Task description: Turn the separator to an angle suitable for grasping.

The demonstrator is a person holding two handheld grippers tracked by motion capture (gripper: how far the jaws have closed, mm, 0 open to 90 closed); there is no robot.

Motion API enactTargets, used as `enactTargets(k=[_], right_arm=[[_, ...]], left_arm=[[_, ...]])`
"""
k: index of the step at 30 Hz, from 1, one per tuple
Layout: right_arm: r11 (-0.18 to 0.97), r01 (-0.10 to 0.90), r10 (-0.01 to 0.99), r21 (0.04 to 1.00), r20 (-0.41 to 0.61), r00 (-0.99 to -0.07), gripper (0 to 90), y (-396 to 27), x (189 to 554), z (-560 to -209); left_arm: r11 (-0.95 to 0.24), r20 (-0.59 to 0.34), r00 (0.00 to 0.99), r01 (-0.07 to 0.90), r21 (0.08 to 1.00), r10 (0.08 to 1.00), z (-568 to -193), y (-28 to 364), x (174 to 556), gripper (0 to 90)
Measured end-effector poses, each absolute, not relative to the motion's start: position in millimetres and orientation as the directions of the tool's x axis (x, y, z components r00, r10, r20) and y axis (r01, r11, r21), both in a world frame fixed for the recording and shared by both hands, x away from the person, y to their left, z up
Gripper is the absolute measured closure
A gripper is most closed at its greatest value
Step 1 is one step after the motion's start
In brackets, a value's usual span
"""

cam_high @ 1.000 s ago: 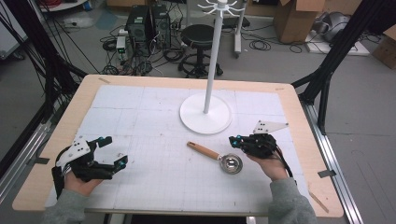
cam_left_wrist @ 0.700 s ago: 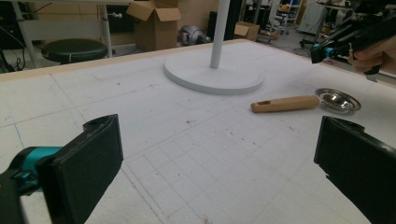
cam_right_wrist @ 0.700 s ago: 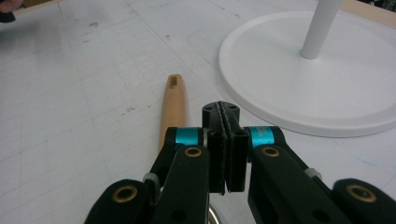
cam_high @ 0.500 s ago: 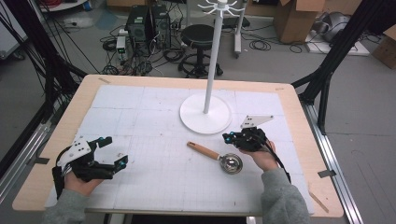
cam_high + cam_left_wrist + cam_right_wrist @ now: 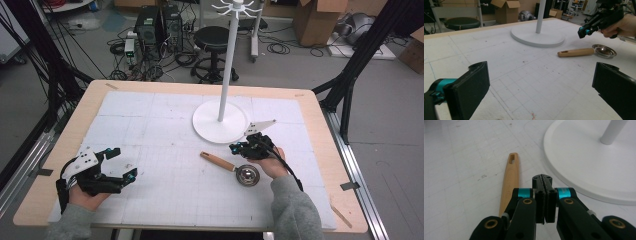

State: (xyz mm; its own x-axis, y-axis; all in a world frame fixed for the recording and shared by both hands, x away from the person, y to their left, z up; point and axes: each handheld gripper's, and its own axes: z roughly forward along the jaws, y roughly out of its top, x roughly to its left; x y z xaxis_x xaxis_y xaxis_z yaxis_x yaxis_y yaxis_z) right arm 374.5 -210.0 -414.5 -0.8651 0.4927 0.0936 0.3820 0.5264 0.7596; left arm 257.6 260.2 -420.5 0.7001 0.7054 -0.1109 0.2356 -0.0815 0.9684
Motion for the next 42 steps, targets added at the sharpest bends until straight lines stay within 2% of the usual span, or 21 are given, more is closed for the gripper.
enactTargets(k=[14, 29, 42], right_arm=[[0.560, 0.405, 0.484, 0.722, 0.111, -0.868, 90.0, -194.8, 381.7, -427.1], [0.622, 0.415, 0.453, 0.664, 0.127, -0.883, 90.0, -167.5, 389.8, -434.1], [0.642, 0.421, 0.439, 0.641, 0.143, -0.887, 90.0, -164.2, 390.0, -436.5]], left_arm=[[-0.107, -0.081, 0.698, 0.222, 0.969, 0.712, -418.9, 256.5, 253.7, 1.7], [-0.104, -0.119, 0.704, 0.266, 0.958, 0.700, -421.0, 256.6, 254.0, 1.7], [-0.112, -0.133, 0.701, 0.292, 0.950, 0.701, -422.4, 256.9, 253.7, 1.7]])
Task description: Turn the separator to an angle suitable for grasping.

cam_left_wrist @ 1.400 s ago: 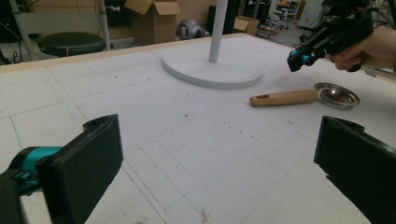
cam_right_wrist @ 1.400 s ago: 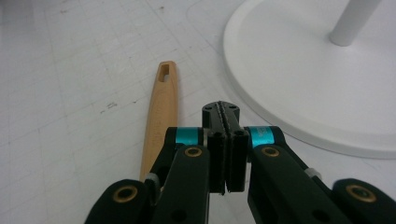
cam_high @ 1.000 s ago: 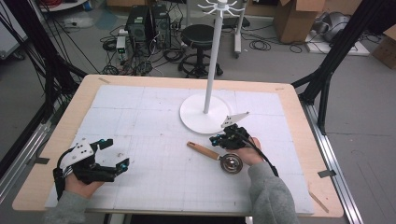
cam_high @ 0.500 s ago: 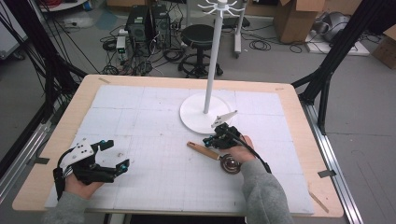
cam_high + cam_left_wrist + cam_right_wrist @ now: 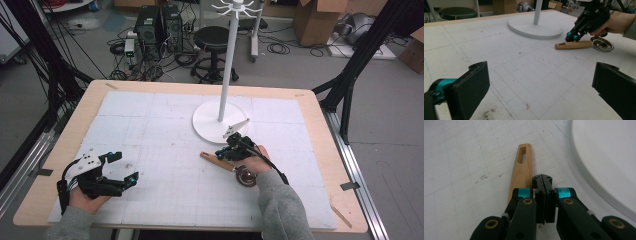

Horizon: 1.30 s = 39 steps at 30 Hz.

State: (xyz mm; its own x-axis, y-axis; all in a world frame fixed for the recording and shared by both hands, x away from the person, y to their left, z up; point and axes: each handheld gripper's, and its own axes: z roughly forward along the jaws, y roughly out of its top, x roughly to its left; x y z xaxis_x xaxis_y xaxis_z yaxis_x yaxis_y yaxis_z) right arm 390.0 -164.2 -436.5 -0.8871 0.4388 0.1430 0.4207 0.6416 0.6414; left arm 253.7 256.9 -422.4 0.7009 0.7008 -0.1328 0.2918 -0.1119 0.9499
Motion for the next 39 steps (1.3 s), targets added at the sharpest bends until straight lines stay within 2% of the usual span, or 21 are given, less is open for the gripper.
enactTargets(k=[6, 12, 39], right_arm=[[0.655, 0.429, 0.446, 0.622, 0.140, -0.884, 90.0, -160.7, 389.2, -434.3], [0.699, 0.389, 0.406, 0.600, 0.115, -0.907, 90.0, -148.0, 388.7, -431.7], [0.745, 0.320, 0.316, 0.585, 0.112, -0.942, 90.0, -122.1, 382.3, -430.1]], left_arm=[[-0.116, -0.128, 0.695, 0.293, 0.949, 0.708, -422.7, 257.2, 254.1, 1.8], [-0.115, -0.128, 0.694, 0.292, 0.949, 0.708, -422.5, 258.9, 253.7, 1.7], [-0.108, -0.136, 0.690, 0.299, 0.948, 0.711, -424.5, 260.8, 253.8, 1.7]])
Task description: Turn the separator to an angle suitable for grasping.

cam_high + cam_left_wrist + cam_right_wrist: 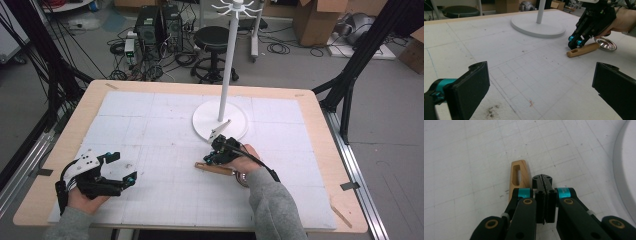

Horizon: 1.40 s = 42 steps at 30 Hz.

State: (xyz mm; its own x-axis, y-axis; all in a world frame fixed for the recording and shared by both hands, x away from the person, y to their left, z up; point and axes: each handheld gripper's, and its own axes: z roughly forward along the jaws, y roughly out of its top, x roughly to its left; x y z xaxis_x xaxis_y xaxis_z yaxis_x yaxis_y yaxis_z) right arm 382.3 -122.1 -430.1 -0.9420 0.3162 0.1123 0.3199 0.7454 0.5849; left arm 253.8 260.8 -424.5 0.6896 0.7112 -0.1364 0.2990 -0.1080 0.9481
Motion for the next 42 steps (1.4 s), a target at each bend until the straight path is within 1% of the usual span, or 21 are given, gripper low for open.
enactTargets(k=[8, 12, 13, 14, 18, 20, 21, 22, 23, 24, 26, 27, 28, 29, 31, 32, 33, 34, 36, 38, 42], right_arm=[[0.755, 0.300, 0.304, 0.583, 0.095, -0.948, 90.0, -122.0, 381.2, -428.9], [0.740, 0.296, 0.311, 0.605, 0.082, -0.947, 89.8, -127.3, 380.8, -423.8], [0.732, 0.275, 0.298, 0.623, 0.070, -0.952, 88.7, -131.1, 378.7, -418.8], [0.732, 0.275, 0.298, 0.623, 0.070, -0.952, 88.7, -131.1, 378.7, -418.8], [0.710, 0.240, 0.275, 0.662, 0.054, -0.960, 69.1, -138.7, 373.7, -409.9], [0.693, 0.250, 0.285, 0.676, 0.061, -0.957, 55.3, -144.5, 372.1, -406.1], [0.693, 0.250, 0.285, 0.676, 0.061, -0.957, 55.3, -144.5, 372.1, -406.1], [0.690, 0.253, 0.288, 0.678, 0.063, -0.955, 51.6, -146.2, 371.5, -405.0], [0.693, 0.253, 0.295, 0.676, 0.054, -0.954, 46.9, -147.6, 370.6, -404.0], [0.706, 0.240, 0.294, 0.666, 0.033, -0.955, 39.3, -149.9, 368.8, -401.4], [0.711, 0.232, 0.272, 0.664, 0.044, -0.961, 33.6, -151.9, 365.8, -399.5], [0.711, 0.232, 0.272, 0.664, 0.044, -0.961, 33.6, -151.9, 365.8, -399.5], [0.715, 0.227, 0.267, 0.661, 0.042, -0.963, 29.3, -152.5, 364.4, -398.6], [0.719, 0.228, 0.253, 0.656, 0.058, -0.966, 27.6, -154.5, 362.8, -395.8], [0.722, 0.223, 0.247, 0.655, 0.057, -0.967, 27.0, -155.6, 362.6, -394.6], [0.721, 0.245, 0.247, 0.648, 0.090, -0.965, 28.0, -158.4, 362.1, -391.6], [0.721, 0.245, 0.247, 0.648, 0.090, -0.965, 31.3, -158.4, 362.1, -391.6], [0.731, 0.250, 0.230, 0.635, 0.115, -0.966, 31.8, -161.4, 361.1, -389.1], [0.741, 0.245, 0.225, 0.626, 0.113, -0.968, 30.9, -162.4, 360.6, -388.7], [0.774, 0.234, 0.218, 0.589, 0.100, -0.971, 29.9, -165.3, 358.6, -388.9], [0.803, 0.227, 0.214, 0.551, 0.088, -0.973, 29.8, -167.6, 358.2, -391.6]], left_arm=[[-0.106, -0.136, 0.686, 0.298, 0.949, 0.715, -424.7, 261.1, 253.8, 1.7], [-0.106, -0.141, 0.688, 0.303, 0.947, 0.712, -425.4, 261.0, 254.6, 1.7], [-0.106, -0.141, 0.689, 0.303, 0.947, 0.711, -425.7, 261.1, 255.6, 1.7], [-0.107, -0.141, 0.687, 0.306, 0.946, 0.713, -426.0, 261.3, 256.4, 1.7], [-0.112, -0.146, 0.685, 0.317, 0.942, 0.714, -427.7, 260.5, 258.8, 1.7], [-0.110, -0.146, 0.684, 0.316, 0.943, 0.715, -427.9, 260.2, 259.4, 1.7], [-0.109, -0.148, 0.685, 0.317, 0.942, 0.714, -427.9, 260.3, 259.7, 1.7], [-0.106, -0.152, 0.687, 0.318, 0.942, 0.711, -428.1, 260.4, 260.2, 1.7], [-0.105, -0.153, 0.686, 0.319, 0.942, 0.711, -428.3, 260.8, 260.8, 1.7], [-0.105, -0.155, 0.686, 0.321, 0.941, 0.711, -428.6, 260.9, 261.5, 1.7], [-0.103, -0.157, 0.685, 0.323, 0.941, 0.712, -429.0, 260.7, 262.8, 1.7], [-0.104, -0.156, 0.685, 0.322, 0.941, 0.712, -429.2, 260.7, 263.2, 1.7], [-0.108, -0.153, 0.685, 0.322, 0.940, 0.713, -429.4, 260.7, 263.5, 1.7], [-0.105, -0.155, 0.685, 0.323, 0.941, 0.712, -429.6, 260.4, 263.9, 1.7], [-0.102, -0.159, 0.682, 0.326, 0.940, 0.714, -429.8, 260.8, 264.7, 1.7], [-0.099, -0.159, 0.681, 0.323, 0.941, 0.715, -429.9, 261.1, 265.5, 1.7], [-0.094, -0.162, 0.679, 0.324, 0.941, 0.716, -430.0, 261.2, 265.9, 1.7], [-0.093, -0.163, 0.680, 0.324, 0.942, 0.715, -430.2, 261.7, 266.7, 1.7], [-0.086, -0.169, 0.675, 0.327, 0.941, 0.719, -430.7, 262.5, 268.5, 1.7], [-0.079, -0.176, 0.675, 0.330, 0.941, 0.717, -431.2, 262.7, 269.8, 1.7], [-0.080, -0.174, 0.675, 0.328, 0.941, 0.717, -431.3, 262.2, 269.4, 1.7]])
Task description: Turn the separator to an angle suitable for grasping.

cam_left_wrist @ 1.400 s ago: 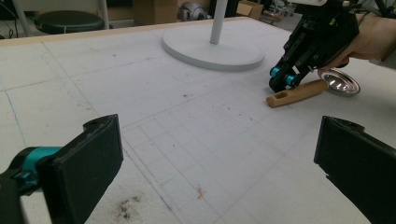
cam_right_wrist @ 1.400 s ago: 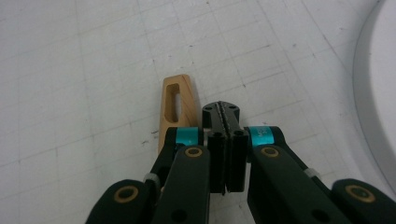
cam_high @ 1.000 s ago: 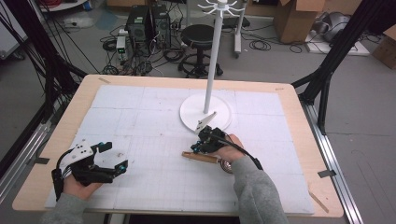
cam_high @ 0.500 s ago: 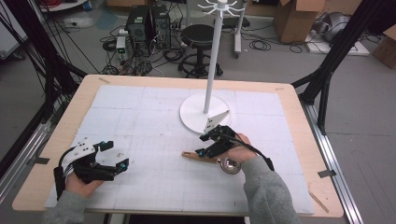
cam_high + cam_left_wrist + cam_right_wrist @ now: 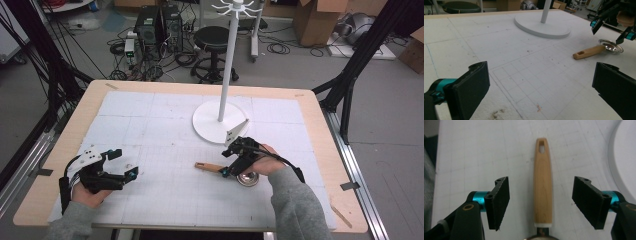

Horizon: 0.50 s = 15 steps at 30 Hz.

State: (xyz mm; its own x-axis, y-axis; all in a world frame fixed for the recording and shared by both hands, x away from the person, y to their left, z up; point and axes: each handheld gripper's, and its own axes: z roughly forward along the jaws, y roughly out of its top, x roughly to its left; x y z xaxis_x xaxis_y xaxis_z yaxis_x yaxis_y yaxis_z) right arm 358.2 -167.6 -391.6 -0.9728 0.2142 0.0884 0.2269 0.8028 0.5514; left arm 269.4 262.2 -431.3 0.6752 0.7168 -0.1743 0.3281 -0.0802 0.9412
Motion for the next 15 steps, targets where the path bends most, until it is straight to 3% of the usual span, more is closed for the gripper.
enactTargets(k=[15], right_arm=[[0.896, 0.233, 0.210, 0.378, 0.102, -0.972, 29.3, -168.5, 361.8, -401.5]], left_arm=[[-0.085, -0.169, 0.672, 0.327, 0.941, 0.721, -431.0, 262.4, 269.2, 1.8]])
